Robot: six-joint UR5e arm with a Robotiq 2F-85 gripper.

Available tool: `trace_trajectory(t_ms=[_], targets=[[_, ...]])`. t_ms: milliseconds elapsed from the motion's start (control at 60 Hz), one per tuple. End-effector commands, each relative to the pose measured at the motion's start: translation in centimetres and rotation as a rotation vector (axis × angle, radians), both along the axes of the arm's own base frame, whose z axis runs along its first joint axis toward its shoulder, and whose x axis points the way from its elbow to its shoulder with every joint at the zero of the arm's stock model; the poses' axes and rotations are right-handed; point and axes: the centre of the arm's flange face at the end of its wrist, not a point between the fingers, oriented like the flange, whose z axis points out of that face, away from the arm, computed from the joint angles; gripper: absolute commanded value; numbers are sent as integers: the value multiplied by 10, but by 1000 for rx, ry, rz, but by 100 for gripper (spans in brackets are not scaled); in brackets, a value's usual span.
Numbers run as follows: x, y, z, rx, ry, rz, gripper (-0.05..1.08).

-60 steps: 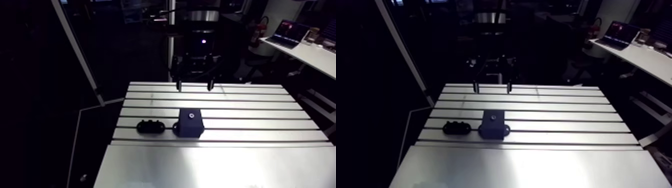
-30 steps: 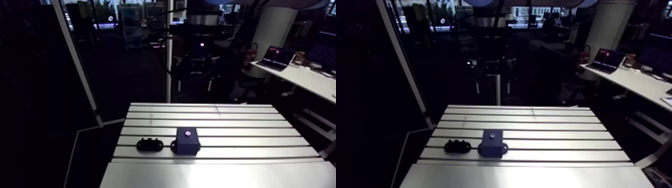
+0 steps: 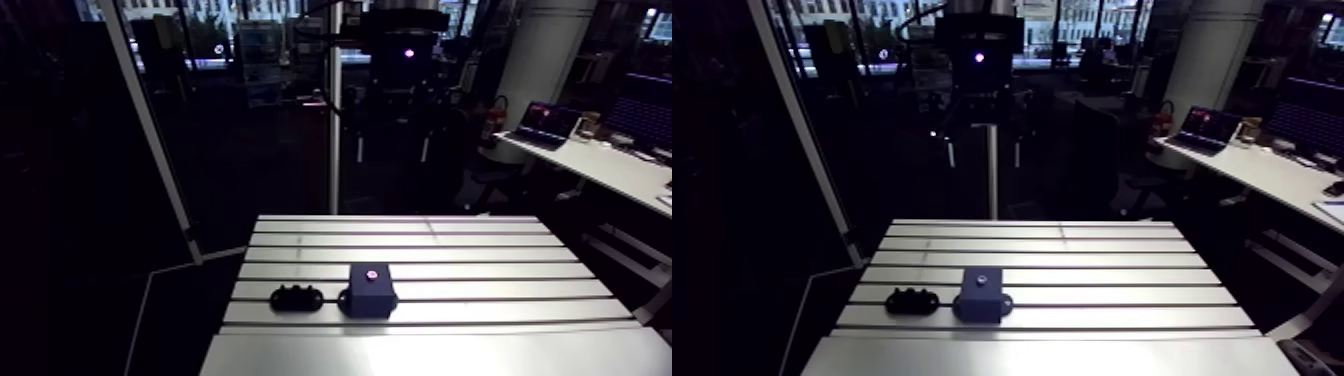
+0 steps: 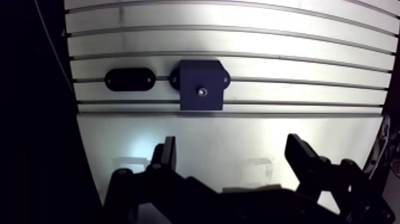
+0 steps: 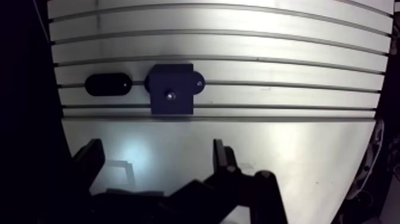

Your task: Pick up the M10 bolt and insert it into the hole until fully seated.

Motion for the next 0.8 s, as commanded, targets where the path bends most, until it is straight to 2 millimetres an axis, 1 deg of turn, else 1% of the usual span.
trace_trajectory(t_ms=[17,83,167,317,550,683,800], targets=[[-2,0,30,1,4,2,1],[-3,0,36,1,15,2,1],[-3,0,38,2,17,2,1],[-1,-1,32,0,8,4,1],[-2,-1,31,1,8,4,1],[-2,-2,25,-2,-2,5,1],[-3,-2,26,-3,0,2,1]])
